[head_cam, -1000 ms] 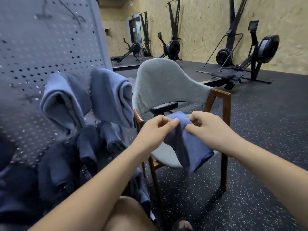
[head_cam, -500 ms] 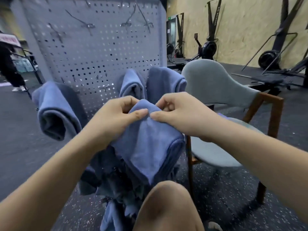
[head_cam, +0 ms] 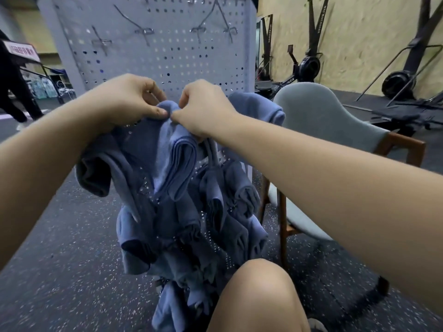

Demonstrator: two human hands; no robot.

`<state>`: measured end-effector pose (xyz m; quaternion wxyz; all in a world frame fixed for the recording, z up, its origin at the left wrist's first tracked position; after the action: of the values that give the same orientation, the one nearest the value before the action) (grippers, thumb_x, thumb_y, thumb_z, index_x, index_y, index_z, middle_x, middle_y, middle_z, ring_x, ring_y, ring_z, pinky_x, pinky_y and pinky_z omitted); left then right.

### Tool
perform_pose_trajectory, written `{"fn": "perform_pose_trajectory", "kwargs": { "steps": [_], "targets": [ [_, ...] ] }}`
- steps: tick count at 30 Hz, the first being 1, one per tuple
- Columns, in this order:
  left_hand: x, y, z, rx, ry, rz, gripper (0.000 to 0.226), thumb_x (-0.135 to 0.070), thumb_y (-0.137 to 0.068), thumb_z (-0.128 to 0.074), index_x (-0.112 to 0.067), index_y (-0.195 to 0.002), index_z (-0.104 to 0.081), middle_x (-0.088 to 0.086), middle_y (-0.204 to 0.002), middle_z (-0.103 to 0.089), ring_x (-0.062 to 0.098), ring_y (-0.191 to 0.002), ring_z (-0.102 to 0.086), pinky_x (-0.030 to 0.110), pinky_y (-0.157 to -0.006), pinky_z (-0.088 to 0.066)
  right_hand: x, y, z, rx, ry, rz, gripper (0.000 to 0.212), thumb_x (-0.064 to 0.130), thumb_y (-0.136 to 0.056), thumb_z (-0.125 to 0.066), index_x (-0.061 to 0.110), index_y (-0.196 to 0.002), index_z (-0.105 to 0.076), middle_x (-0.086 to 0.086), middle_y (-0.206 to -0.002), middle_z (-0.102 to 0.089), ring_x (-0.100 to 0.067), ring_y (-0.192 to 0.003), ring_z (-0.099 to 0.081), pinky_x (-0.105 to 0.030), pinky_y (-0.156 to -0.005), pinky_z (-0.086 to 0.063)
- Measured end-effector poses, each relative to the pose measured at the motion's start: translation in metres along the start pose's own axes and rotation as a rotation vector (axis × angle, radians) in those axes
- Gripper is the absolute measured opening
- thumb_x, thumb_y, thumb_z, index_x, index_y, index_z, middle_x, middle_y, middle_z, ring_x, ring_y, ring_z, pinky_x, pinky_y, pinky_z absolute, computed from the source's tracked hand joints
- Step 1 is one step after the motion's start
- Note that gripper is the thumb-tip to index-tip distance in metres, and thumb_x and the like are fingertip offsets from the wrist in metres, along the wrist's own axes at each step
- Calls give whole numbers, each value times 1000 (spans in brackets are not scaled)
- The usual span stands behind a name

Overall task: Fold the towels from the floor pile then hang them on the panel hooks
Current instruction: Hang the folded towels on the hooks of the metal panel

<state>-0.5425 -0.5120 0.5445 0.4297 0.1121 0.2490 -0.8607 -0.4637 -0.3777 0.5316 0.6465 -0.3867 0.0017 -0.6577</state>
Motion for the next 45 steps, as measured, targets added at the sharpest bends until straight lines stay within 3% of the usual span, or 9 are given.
{"fn": "perform_pose_trajectory", "kwargs": {
  "steps": [5,10,15,18,26,31,35,37,45],
  "targets": [
    [10,-18,-9,10,-121,25,23,-21,-87,-85,-22,-105,-70,1,-96,-78,20,-85,-71,37,-78,-56,1,-12,-20,-19,153,20,22,28,-99,-66,20,-79,-60,2,-71,-55,-24,-73,-57,-26,-48,-32],
    [5,-15,27,-174,-72,-25,26,-18,-86,-82,-22,-106,-67,-1,-90,-75,23,-80,-71,39,-76,-58,13,-15,-9,-171,27,82,18,33,-99,-62,19,-104,-71,-2,-101,-70,-27,-94,-60,-34,-72,-46],
    [19,-19,1,39,-346,15,17,-31,-88,-82,-25,-96,-68,2,-94,-72,26,-84,-65,36,-68,-47,19,-6,-48,234,181,70,28,31,-106,-54,10,-100,-72,-8,-90,-73,-27,-78,-69,-31,-57,-53],
    [18,-21,0,57,-364,7,14,-31,-87,-84,-27,-88,-70,0,-86,-72,25,-79,-65,34,-63,-46,9,1,-48,251,-13,-15,30,24,-104,-56,0,-99,-73,-16,-80,-76,-32,-61,-75,-38,-48,-61],
    [21,-12,-17,189,-505,-6,21,-31,-76,-87,-30,-90,-72,-6,-83,-74,18,-80,-67,36,-73,-53,18,7,-39,151,137,132,31,35,-104,-54,14,-111,-77,-3,-102,-79,-24,-100,-69,-35,-88,-59],
    [-6,-4,8,53,-327,-43,13,-32,-83,-88,-29,-87,-76,-9,-73,-75,10,-74,-68,27,-63,-45,11,26,-15,141,174,172,29,33,-102,-55,15,-107,-77,-2,-96,-77,-25,-104,-64,-32,-79,-51],
    [-51,2,0,-22,-134,-117,6,-31,-90,-79,-26,-91,-76,-8,-76,-77,6,-77,-72,25,-67,-48,-4,46,23,138,68,139,20,19,-97,-56,15,-95,-76,-2,-75,-75,-17,-63,-74,-25,-53,-57],
    [-77,2,-10,-72,-39,-156,2,-28,-91,-75,-26,-90,-75,-7,-78,-78,8,-77,-73,27,-68,-54,-26,52,42,124,-3,76,20,15,-96,-55,15,-92,-74,-4,-70,-77,-19,-52,-74,-30,-53,-62],
    [-189,-8,-128,-15,206,-299,7,-24,-91,-69,-24,-85,-73,-5,-74,-77,8,-62,-74,19,-62,-57,-192,85,117,-57,-64,-289,16,14,-97,-62,10,-87,-74,-7,-67,-76,-28,-57,-75,-40,-51,-62]
  ]
}}
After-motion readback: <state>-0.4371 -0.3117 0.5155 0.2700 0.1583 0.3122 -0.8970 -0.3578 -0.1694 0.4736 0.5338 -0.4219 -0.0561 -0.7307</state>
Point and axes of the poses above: each hand's wrist, its own y-axis away from the middle knuckle, its own z-axis out of the back of the hand, x = y × z, the point moved 10 cm from there along -y, towards the middle knuckle
